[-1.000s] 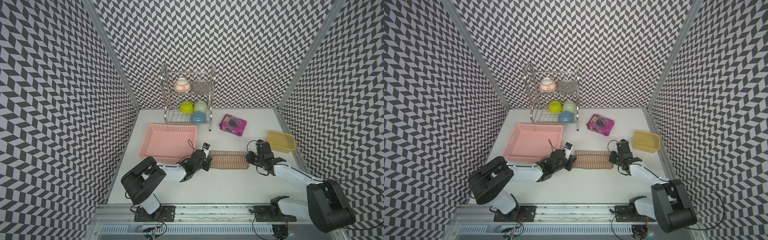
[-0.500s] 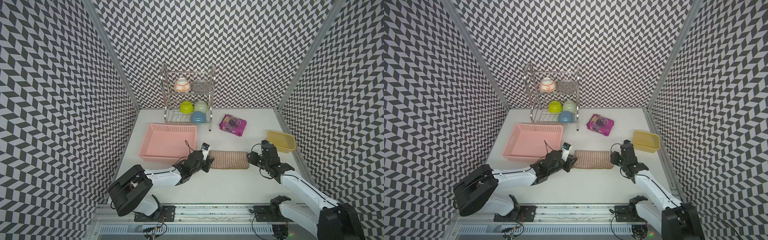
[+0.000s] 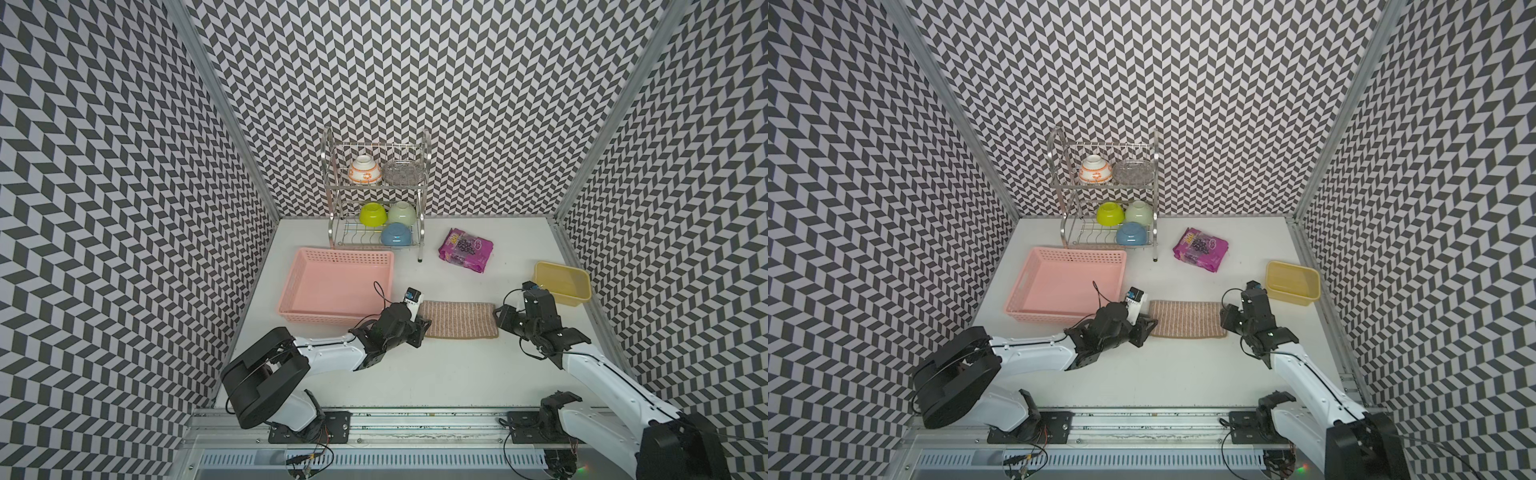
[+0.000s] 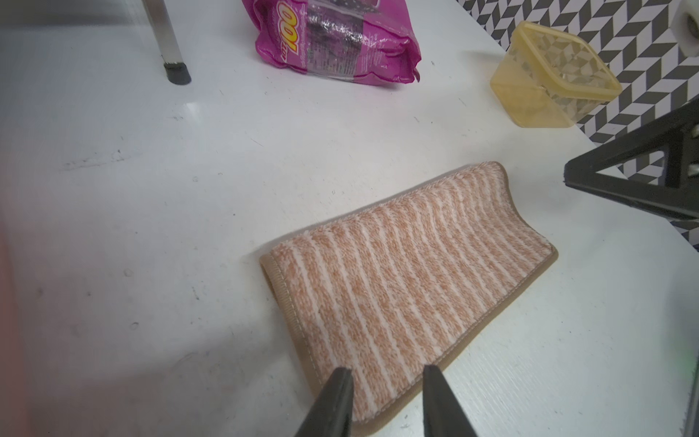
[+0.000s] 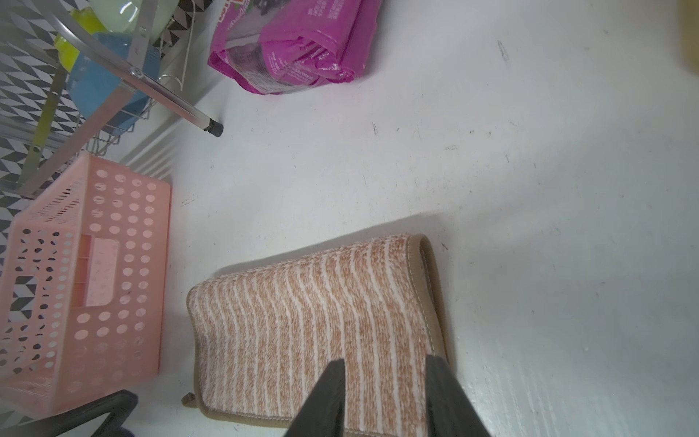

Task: Fold the square dishcloth
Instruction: Fold the cleaning item at the center of the board, then smooth out the cleaning item at the center of the board.

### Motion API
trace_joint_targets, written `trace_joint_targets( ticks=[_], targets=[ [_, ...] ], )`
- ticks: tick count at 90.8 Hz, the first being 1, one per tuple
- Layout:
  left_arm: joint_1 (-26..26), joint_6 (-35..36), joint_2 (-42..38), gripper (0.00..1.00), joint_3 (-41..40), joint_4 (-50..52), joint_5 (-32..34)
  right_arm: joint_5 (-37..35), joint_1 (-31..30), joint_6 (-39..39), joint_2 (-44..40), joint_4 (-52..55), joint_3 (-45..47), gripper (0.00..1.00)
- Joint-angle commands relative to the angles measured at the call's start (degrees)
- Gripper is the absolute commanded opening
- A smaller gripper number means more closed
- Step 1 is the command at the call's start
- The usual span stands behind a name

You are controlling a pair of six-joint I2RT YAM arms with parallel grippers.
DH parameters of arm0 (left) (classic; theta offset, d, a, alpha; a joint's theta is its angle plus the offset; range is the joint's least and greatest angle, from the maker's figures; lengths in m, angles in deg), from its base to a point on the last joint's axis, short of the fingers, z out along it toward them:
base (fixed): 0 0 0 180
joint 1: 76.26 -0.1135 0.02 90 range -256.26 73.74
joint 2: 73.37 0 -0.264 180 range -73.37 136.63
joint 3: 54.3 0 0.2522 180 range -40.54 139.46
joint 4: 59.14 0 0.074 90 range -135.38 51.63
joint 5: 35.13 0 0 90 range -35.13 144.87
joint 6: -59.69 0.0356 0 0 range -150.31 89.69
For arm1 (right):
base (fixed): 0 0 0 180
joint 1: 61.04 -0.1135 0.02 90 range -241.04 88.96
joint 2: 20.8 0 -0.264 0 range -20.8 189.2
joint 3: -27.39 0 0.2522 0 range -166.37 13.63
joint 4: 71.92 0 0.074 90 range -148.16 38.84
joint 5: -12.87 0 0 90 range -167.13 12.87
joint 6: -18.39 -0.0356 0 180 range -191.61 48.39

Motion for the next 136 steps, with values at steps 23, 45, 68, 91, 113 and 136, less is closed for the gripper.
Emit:
trace_joint_targets(
  ticks=[23,45,68,91,113,136],
  targets=[
    [0.3,-4.5,8.3,0.27,5.7,1.3,-1.7,4.4,-0.7,-1.1,4.3,-5.1,1.8,0.27],
    [0.2,-6.9,11.6,0.24,3.8,1.7,-0.4,5.8,-0.7,-2.1,5.4,-6.9,6.2,0.25],
    [0.1,-7.9,12.2,0.22,3.3,2.3,1.7,0.8,-0.6,-3.7,10.5,-7.3,4.9,0.19],
    [0.2,-5.9,9.3,0.26,7.7,4.1,1.9,-4.5,-0.7,-2.1,8.0,-3.9,-2.8,0.20],
    [-0.1,-4.3,11.1,0.26,15.8,5.3,1.7,-0.5,-1.8,-0.8,9.0,-7.6,-6.6,0.23],
    [-1.2,-5.1,17.1,0.20,20.5,1.6,-4.0,3.6,-8.1,-1.7,16.2,-13.2,-10.2,0.21]
  ],
)
